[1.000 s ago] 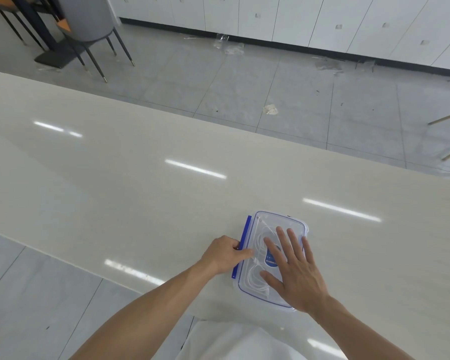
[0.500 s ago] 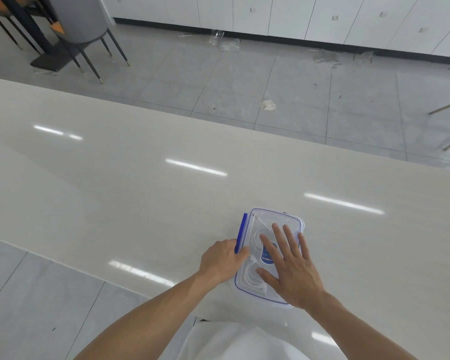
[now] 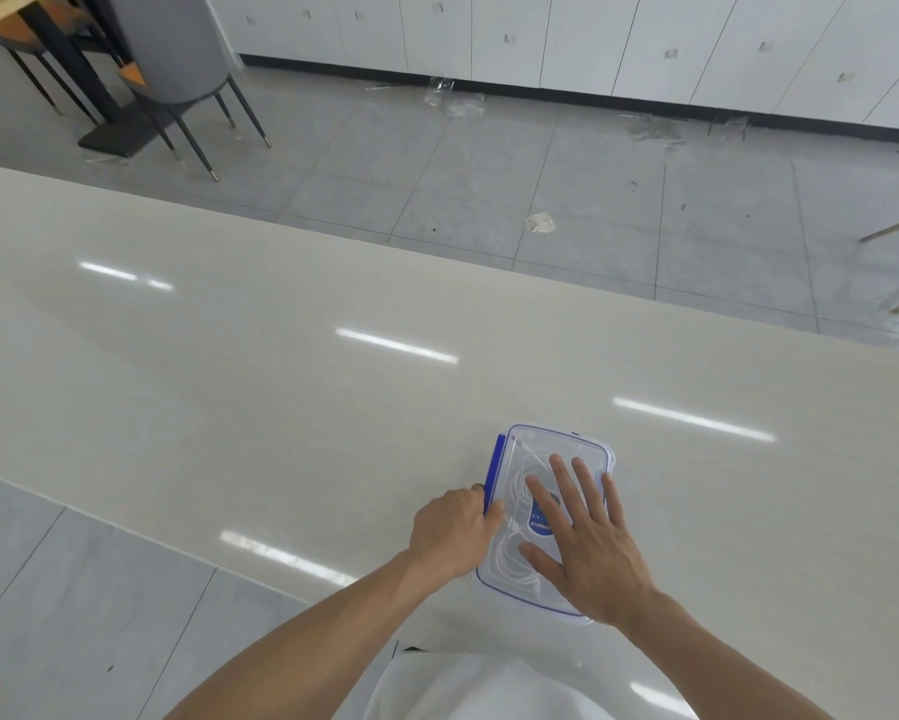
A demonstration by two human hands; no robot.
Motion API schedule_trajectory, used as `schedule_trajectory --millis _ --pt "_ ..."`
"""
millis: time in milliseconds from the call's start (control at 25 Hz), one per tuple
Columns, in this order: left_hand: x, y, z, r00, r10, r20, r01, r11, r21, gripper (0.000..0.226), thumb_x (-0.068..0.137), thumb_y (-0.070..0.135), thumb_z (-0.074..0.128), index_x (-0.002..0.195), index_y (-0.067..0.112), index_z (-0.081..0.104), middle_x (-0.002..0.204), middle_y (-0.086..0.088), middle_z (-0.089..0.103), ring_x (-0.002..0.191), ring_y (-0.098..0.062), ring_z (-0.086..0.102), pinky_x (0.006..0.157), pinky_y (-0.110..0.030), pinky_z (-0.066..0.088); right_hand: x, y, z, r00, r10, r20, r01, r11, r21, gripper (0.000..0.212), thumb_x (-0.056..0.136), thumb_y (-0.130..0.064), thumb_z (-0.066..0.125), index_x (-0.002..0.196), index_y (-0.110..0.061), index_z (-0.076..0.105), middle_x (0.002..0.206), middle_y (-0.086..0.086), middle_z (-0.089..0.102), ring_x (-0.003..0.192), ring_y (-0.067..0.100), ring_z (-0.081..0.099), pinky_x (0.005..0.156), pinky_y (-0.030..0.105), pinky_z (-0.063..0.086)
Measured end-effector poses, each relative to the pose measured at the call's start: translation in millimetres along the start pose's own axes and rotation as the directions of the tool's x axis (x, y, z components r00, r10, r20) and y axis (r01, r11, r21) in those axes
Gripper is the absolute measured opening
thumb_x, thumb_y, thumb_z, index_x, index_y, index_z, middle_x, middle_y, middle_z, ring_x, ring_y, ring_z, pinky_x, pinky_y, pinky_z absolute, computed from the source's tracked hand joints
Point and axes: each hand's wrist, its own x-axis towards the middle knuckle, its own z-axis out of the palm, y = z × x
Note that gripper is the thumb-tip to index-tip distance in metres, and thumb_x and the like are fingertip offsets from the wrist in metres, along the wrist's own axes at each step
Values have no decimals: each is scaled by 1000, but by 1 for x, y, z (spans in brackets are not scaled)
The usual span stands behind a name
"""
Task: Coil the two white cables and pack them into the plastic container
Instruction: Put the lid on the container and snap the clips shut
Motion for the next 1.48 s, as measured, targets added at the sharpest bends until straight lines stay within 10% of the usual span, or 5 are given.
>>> schedule_trajectory --millis 200,520,800,1320,1480 --pt "-1 -2 0 999 44 -13 -42 992 120 48 102 55 29 118 19 57 112 -1 67 93 -20 67 70 -27 50 -3 -2 -12 1000 5 -4 -5 1000 30 72 97 -67 23 158 -28 24 167 5 6 154 34 3 122 52 6" --pt "3 4 -10 928 331 -172 -284 926 250 66 92 41 52 150 28 23 144 -2 37 126 -23 43 97 -34 44 -65 3 -6 956 89 -281 -32 979 202 35 95 -48 52 119 -29 68 142 0 57 129 24 55 99 43 51" --pt "19 46 -3 754 616 228 -654 676 339 86 85 68 48 155 35 10 166 1 -9 152 -28 -9 122 -49 1 -78 -7 -8 915 250 -318 -141 934 329 38 92 -50 53 115 -27 73 134 -5 65 117 19 64 88 35 56" --pt "36 50 15 718 597 356 -685 520 510 109 73 96 11 150 30 -29 158 2 -39 143 -32 -39 112 -67 -18 -89 1 -6 957 288 -23 -236 824 515 54 96 -65 32 146 -47 42 157 -34 23 124 5 56 97 25 47" --pt "38 54 11 709 572 412 -700 505 504 109 71 97 6 146 30 -36 153 2 -46 139 -32 -44 110 -66 -22 -87 3 -7 889 457 34 -345 618 706 73 77 -79 53 141 -44 49 145 -34 43 118 -2 56 96 27 53"
